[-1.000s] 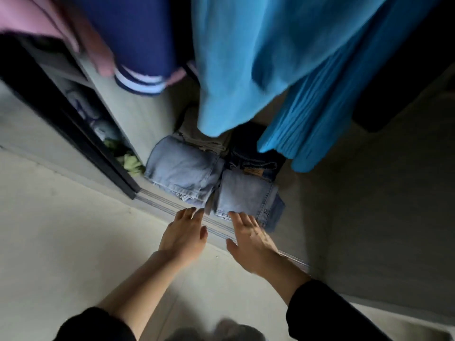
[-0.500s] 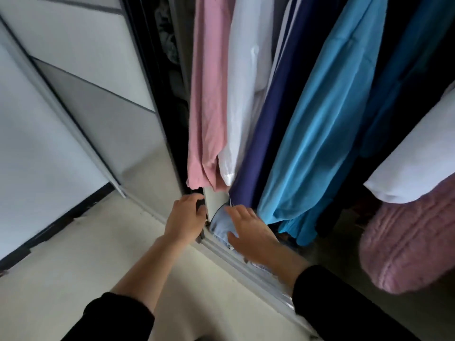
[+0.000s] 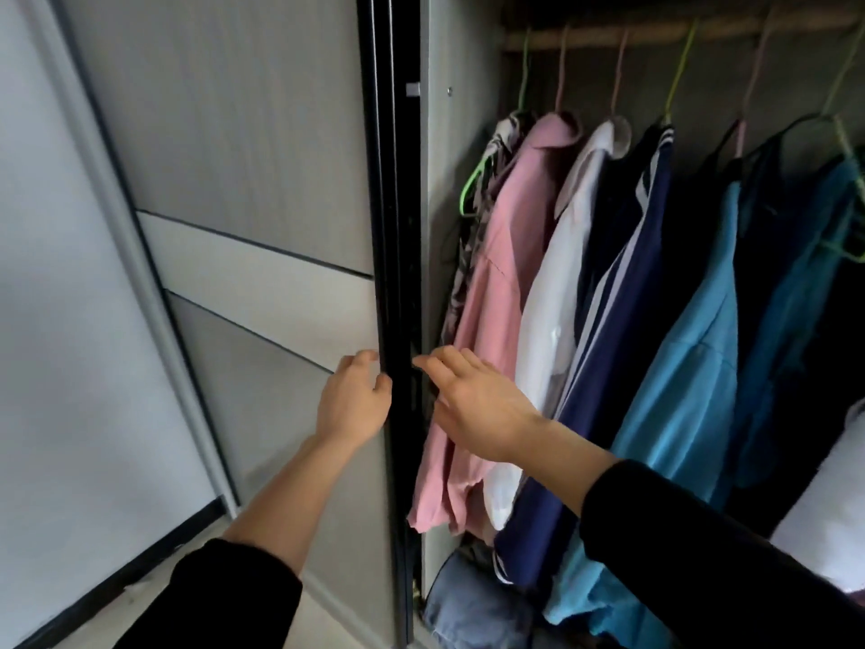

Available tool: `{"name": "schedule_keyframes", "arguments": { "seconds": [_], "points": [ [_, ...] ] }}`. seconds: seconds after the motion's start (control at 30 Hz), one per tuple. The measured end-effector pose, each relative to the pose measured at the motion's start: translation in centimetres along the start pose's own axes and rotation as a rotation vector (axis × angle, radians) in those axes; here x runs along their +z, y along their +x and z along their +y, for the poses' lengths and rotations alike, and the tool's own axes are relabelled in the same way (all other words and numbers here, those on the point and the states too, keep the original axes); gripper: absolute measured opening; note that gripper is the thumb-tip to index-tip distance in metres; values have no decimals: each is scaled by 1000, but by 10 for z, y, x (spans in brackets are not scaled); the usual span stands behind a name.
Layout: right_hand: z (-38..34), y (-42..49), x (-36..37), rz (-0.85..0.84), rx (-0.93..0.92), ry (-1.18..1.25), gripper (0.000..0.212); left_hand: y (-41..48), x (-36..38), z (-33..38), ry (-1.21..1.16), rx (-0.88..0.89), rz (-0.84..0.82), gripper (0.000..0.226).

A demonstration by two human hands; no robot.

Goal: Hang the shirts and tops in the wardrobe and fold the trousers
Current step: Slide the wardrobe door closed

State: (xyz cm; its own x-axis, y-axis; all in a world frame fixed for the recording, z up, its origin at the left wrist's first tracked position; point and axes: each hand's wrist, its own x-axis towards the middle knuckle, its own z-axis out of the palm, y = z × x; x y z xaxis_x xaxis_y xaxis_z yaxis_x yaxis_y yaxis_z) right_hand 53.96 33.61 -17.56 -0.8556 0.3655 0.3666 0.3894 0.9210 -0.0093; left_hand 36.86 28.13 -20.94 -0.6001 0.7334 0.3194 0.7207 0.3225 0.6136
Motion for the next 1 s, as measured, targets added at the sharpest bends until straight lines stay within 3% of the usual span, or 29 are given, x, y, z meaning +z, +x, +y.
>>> {"name": "schedule_keyframes", "arguments": {
  "seconds": [0.3,0.4,0.5,0.67,0.83,1.0],
  "points": [
    [4,123,-40,113,-83,-569,59,56,-8,-8,-14,18,-25,68],
    [13,139,-45,46,-156,-772,62,64,-3,-11,-17,25,34,56],
    [21,142,-50,48,-212,-915,61,69,3,-10,29,144,98,41],
    [30,148,-61,-7,-301,-1015,62,81,9,-7,22,168,133,35],
    [28,149,-69,-51,-281,-977,63,86,8,-10,23,223,134,37],
    [10,152,-58,43,-262,-950,48,88,6,-12,13,271,96,45]
  ]
}}
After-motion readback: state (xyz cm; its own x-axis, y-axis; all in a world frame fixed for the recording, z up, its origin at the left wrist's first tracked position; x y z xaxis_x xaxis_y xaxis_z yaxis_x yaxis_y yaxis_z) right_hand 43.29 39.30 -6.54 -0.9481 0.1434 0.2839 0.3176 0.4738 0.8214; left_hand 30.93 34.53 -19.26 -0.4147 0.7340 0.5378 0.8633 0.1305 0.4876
